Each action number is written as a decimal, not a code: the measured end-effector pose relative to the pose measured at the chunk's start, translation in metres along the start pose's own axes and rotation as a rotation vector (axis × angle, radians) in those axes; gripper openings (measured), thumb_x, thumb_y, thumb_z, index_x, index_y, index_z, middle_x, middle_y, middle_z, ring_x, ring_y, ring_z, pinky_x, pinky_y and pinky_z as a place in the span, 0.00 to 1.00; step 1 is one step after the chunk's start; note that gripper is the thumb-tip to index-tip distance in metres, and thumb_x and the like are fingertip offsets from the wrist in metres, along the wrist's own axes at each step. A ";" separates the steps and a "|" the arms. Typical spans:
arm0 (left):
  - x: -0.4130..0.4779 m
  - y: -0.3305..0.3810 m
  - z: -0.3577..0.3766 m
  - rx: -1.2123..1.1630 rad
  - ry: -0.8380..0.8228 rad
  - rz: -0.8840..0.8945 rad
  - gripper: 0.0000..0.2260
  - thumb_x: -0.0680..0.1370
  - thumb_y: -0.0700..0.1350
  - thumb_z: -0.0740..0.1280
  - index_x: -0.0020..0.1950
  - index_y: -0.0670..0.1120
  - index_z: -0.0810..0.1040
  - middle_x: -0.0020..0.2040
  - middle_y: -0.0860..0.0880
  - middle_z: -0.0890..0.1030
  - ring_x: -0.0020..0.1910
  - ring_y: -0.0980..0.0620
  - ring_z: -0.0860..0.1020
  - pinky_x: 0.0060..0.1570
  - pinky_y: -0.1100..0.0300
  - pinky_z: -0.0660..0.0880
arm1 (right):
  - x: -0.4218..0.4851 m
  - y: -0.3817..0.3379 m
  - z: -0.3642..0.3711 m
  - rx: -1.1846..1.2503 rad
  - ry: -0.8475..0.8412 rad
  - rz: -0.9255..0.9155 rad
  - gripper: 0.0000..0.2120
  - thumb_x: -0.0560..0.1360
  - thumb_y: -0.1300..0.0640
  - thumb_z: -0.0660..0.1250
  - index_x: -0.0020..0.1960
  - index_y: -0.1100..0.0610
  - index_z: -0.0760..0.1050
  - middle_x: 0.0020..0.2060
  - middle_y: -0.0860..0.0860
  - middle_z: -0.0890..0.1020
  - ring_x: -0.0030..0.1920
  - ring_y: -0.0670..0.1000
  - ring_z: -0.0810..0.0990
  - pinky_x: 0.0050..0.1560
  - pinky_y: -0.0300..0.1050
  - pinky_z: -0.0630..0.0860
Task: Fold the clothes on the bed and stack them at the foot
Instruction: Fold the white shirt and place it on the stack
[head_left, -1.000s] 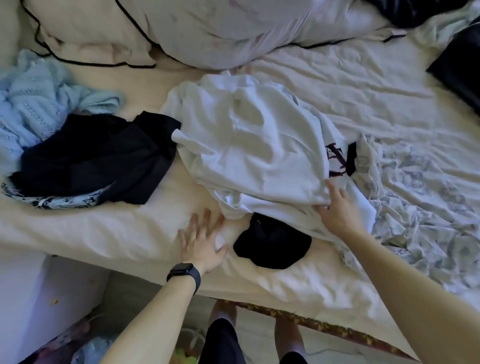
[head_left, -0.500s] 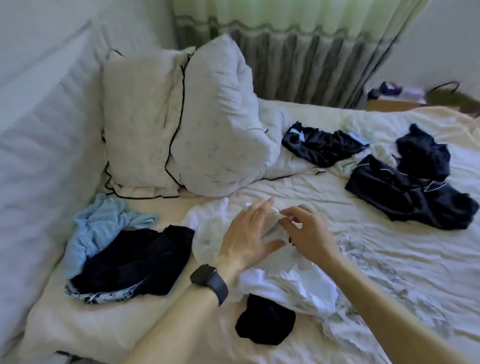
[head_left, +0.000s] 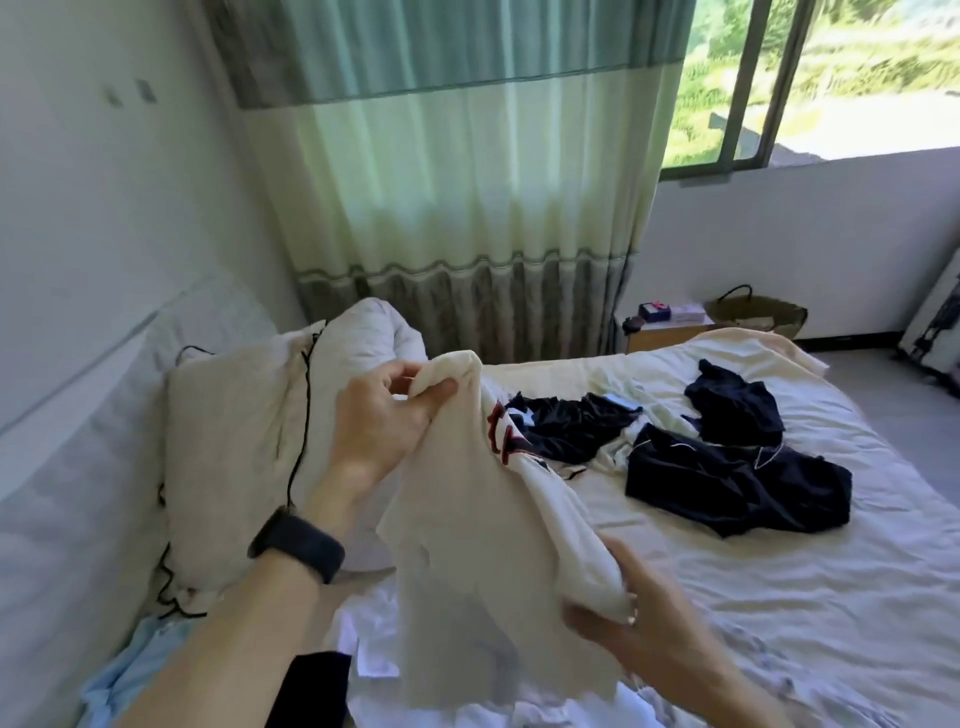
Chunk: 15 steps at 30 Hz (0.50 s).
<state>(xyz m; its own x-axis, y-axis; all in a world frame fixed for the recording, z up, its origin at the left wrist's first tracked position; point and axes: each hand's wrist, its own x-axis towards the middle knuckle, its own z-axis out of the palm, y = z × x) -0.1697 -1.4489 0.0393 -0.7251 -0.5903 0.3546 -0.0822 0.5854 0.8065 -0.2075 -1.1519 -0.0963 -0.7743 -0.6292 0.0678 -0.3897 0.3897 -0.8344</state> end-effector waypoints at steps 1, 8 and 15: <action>0.005 0.001 -0.001 0.004 -0.013 -0.010 0.12 0.69 0.62 0.77 0.46 0.58 0.85 0.42 0.61 0.85 0.44 0.62 0.82 0.45 0.66 0.75 | 0.004 0.003 -0.002 -0.009 0.049 0.029 0.32 0.68 0.59 0.78 0.58 0.26 0.73 0.51 0.35 0.83 0.51 0.39 0.81 0.46 0.43 0.78; 0.001 -0.022 0.006 0.302 -0.197 -0.071 0.22 0.76 0.59 0.71 0.67 0.54 0.74 0.63 0.52 0.79 0.60 0.50 0.78 0.56 0.56 0.75 | 0.081 -0.045 -0.044 0.163 0.233 0.103 0.13 0.73 0.68 0.63 0.48 0.52 0.80 0.41 0.49 0.83 0.45 0.52 0.81 0.43 0.50 0.78; -0.069 -0.012 0.070 0.106 -0.319 0.071 0.54 0.55 0.78 0.73 0.75 0.65 0.53 0.74 0.62 0.62 0.72 0.60 0.64 0.70 0.54 0.69 | 0.139 -0.117 -0.052 0.257 0.050 0.146 0.12 0.77 0.62 0.60 0.54 0.60 0.82 0.41 0.53 0.81 0.43 0.50 0.81 0.41 0.51 0.85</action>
<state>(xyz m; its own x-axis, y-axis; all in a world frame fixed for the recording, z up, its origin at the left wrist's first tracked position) -0.1663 -1.3760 -0.0279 -0.9077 -0.3519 0.2287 -0.0821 0.6832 0.7256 -0.2951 -1.2499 0.0389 -0.8389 -0.5427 -0.0420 -0.1380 0.2867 -0.9480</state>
